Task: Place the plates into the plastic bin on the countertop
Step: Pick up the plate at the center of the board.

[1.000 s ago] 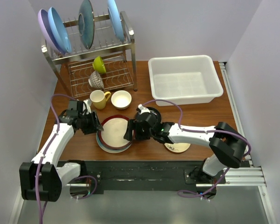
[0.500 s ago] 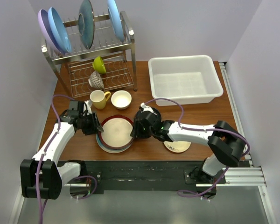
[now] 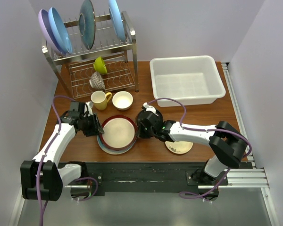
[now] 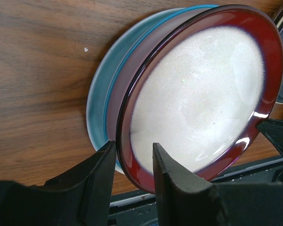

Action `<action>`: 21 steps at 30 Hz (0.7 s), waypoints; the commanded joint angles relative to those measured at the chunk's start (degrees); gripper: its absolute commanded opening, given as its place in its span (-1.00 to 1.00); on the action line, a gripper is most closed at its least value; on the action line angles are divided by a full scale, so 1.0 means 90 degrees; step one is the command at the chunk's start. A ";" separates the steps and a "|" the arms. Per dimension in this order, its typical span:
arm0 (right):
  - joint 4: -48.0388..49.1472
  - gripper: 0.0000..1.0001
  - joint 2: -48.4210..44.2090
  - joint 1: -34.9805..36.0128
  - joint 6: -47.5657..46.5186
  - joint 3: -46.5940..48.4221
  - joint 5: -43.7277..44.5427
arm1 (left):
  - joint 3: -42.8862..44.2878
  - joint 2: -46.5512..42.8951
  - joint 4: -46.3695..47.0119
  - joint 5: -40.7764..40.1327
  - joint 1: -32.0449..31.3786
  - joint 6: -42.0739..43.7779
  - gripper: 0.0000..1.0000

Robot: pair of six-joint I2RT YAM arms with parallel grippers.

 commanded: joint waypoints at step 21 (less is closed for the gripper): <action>-0.0185 -1.00 -0.0237 -0.0053 -0.0018 -0.0129 0.0211 | 0.0168 -0.0538 0.0430 0.0371 -0.0120 0.0121 -0.20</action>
